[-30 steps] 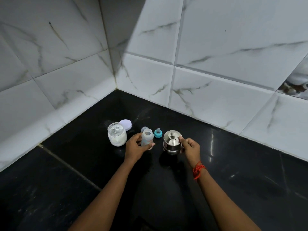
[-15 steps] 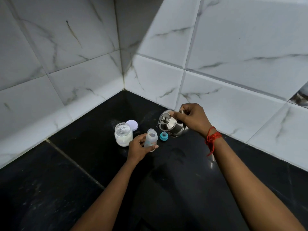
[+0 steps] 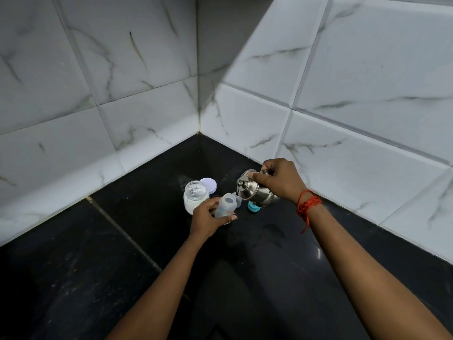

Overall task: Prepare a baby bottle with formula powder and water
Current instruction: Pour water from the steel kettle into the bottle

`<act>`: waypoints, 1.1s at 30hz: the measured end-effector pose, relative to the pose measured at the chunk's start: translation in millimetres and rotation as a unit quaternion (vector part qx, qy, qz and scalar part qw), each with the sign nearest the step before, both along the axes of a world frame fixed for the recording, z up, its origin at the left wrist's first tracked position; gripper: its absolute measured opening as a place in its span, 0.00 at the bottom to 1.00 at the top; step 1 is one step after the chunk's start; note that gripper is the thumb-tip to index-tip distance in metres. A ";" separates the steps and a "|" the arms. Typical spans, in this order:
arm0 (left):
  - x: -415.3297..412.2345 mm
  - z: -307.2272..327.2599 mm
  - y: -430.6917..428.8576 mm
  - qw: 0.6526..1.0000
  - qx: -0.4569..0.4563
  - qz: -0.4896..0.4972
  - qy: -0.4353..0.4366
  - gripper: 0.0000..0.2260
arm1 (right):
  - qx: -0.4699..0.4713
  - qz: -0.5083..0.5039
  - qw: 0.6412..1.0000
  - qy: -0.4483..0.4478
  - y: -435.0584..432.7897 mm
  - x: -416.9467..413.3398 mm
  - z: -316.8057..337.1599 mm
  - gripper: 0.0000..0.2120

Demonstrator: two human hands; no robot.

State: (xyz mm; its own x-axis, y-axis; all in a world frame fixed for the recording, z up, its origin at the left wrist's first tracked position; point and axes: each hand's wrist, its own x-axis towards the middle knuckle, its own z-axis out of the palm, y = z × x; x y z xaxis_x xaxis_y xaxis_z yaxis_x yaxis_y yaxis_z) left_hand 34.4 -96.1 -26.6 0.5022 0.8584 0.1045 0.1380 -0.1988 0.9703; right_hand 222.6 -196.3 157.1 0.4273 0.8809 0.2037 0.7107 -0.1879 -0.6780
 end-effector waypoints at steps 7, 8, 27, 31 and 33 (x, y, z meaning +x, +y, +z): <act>2.4 1.9 -1.9 1.000 -0.004 -0.009 -0.009 0.24 | -0.015 0.004 0.999 -0.038 5.4 -5.1 1.0 0.23; 2.9 1.9 -2.3 1.000 -0.003 -0.008 -0.009 0.25 | -0.017 0.004 0.999 -0.039 5.5 -5.5 1.0 0.23; -6.1 1.4 0.8 0.998 0.037 0.006 0.047 0.26 | -0.015 -0.013 0.999 -0.034 6.2 -0.1 -3.4 0.21; -5.3 6.9 3.5 0.998 0.055 0.014 0.040 0.25 | -0.015 -0.011 0.999 -0.029 5.2 -0.8 -4.9 0.20; -4.1 8.7 4.6 0.998 0.062 0.011 0.028 0.25 | -0.014 -0.011 1.000 -0.025 4.5 -2.1 -4.6 0.21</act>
